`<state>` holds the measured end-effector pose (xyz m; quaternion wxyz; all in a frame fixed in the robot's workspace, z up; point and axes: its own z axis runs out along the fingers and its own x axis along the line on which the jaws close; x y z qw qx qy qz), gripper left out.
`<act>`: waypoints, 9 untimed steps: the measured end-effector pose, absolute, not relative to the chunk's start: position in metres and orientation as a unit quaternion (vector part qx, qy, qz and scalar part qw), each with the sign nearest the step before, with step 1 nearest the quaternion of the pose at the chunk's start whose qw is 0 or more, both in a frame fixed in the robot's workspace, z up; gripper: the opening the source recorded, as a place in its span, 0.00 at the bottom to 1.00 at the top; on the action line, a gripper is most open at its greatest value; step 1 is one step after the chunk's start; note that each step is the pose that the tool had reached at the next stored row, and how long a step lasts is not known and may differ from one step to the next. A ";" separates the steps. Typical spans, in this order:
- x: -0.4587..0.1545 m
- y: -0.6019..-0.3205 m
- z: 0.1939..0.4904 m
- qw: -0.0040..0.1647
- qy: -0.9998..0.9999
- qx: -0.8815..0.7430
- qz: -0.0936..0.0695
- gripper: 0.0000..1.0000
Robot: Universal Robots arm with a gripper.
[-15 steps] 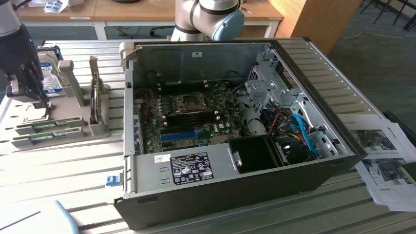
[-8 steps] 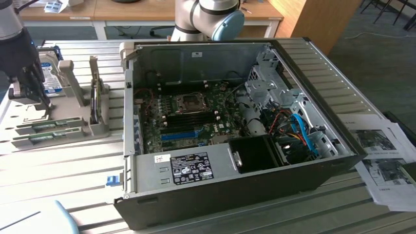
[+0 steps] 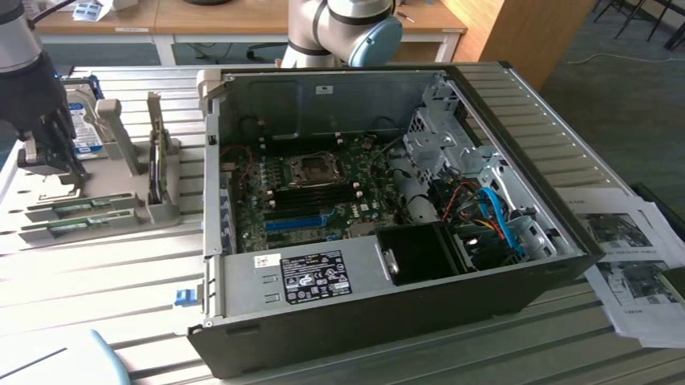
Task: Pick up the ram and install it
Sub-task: 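Pick up the ram and move it above insertion slot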
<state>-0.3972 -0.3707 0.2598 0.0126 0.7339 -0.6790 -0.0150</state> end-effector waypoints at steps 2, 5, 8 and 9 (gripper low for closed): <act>-0.397 -0.371 0.258 0.013 -0.679 0.734 -0.015 0.23; -0.397 -0.371 0.256 0.013 -0.679 0.734 -0.015 0.23; -0.397 -0.371 0.254 0.013 -0.679 0.734 -0.015 0.23; -0.397 -0.371 0.253 0.013 -0.679 0.734 -0.015 0.23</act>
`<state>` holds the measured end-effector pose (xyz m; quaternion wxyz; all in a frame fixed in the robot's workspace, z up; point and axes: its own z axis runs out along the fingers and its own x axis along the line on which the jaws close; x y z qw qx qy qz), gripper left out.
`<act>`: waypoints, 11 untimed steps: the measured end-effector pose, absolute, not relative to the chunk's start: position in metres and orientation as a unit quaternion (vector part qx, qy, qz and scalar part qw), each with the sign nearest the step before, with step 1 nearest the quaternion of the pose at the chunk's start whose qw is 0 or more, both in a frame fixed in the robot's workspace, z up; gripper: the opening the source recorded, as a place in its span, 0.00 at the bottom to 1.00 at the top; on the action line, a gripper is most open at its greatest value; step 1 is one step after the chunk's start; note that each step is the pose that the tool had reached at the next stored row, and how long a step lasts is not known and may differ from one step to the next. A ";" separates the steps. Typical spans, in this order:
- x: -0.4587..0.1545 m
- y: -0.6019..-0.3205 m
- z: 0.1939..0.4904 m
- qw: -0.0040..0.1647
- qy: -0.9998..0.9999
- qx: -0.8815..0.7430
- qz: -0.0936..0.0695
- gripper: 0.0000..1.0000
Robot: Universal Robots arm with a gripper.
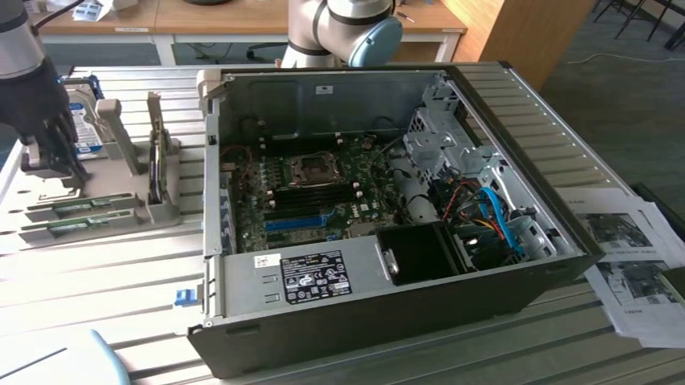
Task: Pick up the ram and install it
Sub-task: 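Pick up the ram and move it above insertion slot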
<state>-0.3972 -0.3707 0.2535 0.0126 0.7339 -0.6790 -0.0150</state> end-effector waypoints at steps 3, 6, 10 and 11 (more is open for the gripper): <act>-0.397 -0.371 0.251 0.013 -0.679 0.734 -0.015 0.23; -0.397 -0.371 0.249 0.013 -0.679 0.734 -0.015 0.23; -0.397 -0.371 0.248 0.013 -0.679 0.734 -0.015 0.23; -0.397 -0.371 0.248 0.013 -0.679 0.734 -0.015 0.23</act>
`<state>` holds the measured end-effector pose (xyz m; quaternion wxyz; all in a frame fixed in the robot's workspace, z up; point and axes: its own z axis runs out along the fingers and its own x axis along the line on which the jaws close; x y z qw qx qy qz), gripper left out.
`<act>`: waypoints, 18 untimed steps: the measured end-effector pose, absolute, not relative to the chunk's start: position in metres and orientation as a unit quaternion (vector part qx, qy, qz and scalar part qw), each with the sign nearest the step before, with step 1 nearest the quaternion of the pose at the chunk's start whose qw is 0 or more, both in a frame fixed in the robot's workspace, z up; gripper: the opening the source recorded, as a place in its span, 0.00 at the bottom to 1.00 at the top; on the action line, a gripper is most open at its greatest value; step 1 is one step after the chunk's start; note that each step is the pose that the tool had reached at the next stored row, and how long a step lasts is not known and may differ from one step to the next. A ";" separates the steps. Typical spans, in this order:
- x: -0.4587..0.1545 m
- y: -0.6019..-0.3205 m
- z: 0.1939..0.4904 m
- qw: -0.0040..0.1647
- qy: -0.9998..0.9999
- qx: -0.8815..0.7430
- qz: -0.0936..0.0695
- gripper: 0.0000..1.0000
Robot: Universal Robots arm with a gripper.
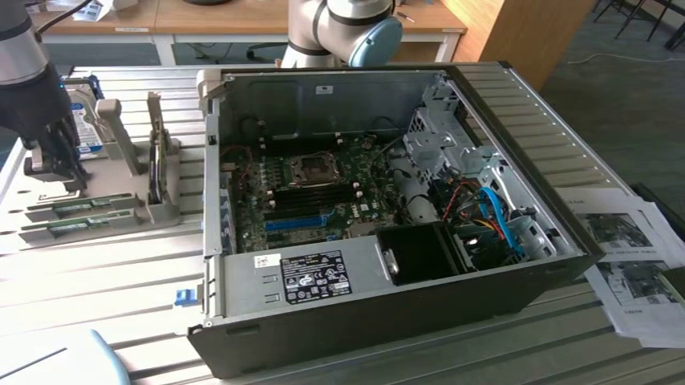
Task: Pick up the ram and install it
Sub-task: 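Pick up the ram and move it above insertion slot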
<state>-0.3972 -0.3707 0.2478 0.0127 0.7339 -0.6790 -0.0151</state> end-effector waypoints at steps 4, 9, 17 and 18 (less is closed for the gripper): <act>-0.397 -0.371 0.248 0.013 -0.679 0.734 -0.015 0.23; -0.397 -0.372 0.248 0.013 -0.679 0.734 -0.015 0.23; -0.397 -0.377 0.248 0.013 -0.679 0.734 -0.015 0.23; -0.397 -0.378 0.248 0.013 -0.679 0.734 -0.015 0.23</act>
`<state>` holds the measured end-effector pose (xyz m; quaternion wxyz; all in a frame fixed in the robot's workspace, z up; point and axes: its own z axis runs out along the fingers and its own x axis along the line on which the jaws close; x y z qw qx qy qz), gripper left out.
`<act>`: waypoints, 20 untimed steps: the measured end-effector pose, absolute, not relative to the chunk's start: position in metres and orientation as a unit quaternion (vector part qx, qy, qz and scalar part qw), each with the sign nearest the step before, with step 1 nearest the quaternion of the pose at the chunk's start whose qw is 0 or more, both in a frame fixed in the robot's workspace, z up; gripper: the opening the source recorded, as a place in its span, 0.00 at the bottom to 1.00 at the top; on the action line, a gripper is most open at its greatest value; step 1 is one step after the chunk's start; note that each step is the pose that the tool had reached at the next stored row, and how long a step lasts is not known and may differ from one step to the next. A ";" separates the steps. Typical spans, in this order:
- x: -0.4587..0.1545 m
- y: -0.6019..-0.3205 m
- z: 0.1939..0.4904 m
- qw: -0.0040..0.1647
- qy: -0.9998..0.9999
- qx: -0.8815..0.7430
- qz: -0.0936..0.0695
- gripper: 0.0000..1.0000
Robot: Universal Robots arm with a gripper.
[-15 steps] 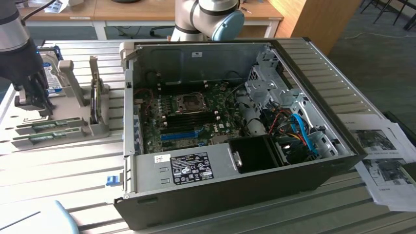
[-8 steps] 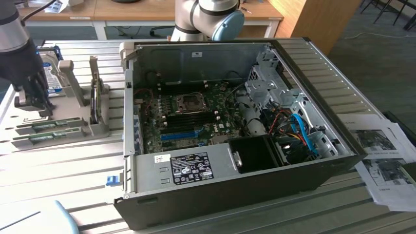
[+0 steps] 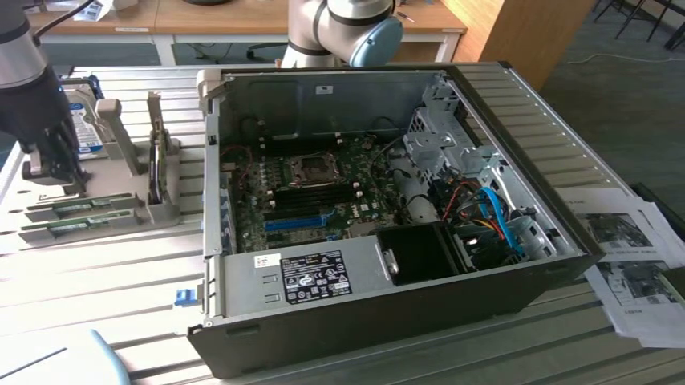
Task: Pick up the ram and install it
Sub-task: 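Pick up the ram and move it above insertion slot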
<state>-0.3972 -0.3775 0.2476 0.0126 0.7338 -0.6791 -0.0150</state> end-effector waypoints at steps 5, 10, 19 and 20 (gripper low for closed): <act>-0.397 -0.380 0.248 0.013 -0.679 0.734 -0.015 0.23; -0.397 -0.383 0.248 0.013 -0.679 0.734 -0.015 0.23; -0.397 -0.388 0.248 0.013 -0.679 0.734 -0.015 0.23; -0.397 -0.389 0.248 0.013 -0.679 0.734 -0.015 0.23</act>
